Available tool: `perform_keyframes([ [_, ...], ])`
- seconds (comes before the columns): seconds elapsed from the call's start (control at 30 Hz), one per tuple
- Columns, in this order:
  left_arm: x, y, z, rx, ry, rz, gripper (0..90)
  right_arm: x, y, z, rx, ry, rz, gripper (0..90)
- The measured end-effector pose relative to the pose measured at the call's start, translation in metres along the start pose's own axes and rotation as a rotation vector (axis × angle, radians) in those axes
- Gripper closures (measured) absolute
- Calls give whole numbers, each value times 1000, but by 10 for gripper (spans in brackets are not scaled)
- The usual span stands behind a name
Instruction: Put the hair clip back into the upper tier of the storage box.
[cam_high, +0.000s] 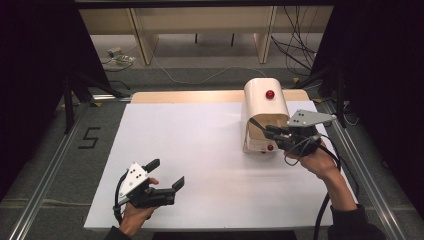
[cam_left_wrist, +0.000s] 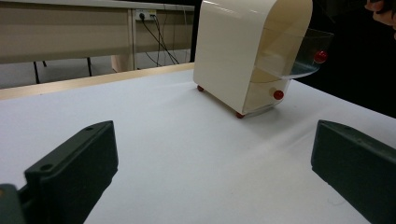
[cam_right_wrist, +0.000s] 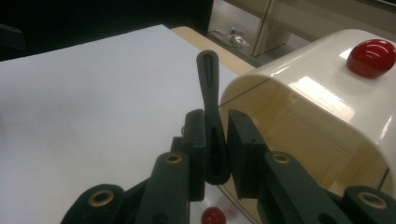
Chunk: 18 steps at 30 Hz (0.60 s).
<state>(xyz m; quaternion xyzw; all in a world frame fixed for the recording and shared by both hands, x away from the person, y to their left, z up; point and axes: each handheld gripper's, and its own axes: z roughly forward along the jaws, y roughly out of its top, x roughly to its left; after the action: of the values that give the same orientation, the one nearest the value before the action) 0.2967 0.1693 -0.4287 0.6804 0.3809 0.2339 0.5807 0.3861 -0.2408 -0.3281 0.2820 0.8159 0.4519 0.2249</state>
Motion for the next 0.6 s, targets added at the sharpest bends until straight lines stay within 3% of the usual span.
perform_keyframes([
  [0.6, 0, 0, 0, 0, -4, -3, 3, -16, -10, 0, 42, -47, 30, 788],
])
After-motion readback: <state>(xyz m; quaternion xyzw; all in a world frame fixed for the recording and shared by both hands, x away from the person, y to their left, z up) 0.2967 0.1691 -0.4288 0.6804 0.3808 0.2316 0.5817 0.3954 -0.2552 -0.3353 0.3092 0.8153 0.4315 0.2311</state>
